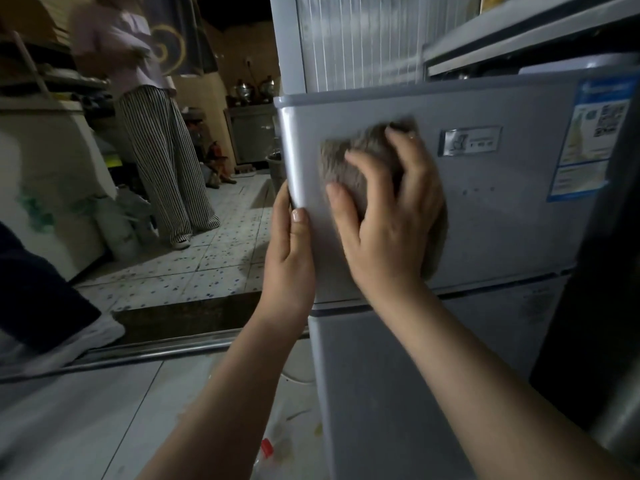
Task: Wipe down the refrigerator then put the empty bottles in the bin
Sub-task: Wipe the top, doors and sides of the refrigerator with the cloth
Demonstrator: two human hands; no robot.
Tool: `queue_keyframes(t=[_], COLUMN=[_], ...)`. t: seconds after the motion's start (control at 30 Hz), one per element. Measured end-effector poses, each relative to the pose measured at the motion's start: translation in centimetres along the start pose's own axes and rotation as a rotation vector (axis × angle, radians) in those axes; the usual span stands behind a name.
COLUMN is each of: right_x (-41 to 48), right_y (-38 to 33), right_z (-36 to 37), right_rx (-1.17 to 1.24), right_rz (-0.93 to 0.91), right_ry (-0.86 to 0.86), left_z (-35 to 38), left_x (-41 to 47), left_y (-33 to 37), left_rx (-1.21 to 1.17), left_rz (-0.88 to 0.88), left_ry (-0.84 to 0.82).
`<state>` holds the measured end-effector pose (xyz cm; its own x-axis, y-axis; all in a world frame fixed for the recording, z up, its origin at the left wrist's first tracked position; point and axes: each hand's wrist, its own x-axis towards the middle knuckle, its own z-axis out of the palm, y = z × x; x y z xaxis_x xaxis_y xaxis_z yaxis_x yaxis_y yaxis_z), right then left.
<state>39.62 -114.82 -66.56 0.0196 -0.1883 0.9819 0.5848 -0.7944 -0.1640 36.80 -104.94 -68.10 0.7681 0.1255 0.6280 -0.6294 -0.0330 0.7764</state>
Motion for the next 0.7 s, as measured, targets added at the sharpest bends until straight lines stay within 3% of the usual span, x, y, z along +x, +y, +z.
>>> queue_keyframes(t=[0.2, 0.53, 0.7], right_x=[1.9, -6.0, -5.8], right_y=[-0.4, 0.0, 0.0], right_z=[0.7, 0.0, -0.1], right_rx=[-0.108, -0.178, -0.198], right_rz=[0.033, 0.076, 0.099], right_ry=[0.085, -0.037, -0.076], left_z=[0.3, 0.7, 0.6], left_x=[0.1, -0.1, -0.1], left_y=[-0.5, -0.3, -0.3], left_rx=[0.053, 0.049, 0.073], left_rz=[-0.021, 0.012, -0.004], left_ry=[0.064, 0.069, 0.078])
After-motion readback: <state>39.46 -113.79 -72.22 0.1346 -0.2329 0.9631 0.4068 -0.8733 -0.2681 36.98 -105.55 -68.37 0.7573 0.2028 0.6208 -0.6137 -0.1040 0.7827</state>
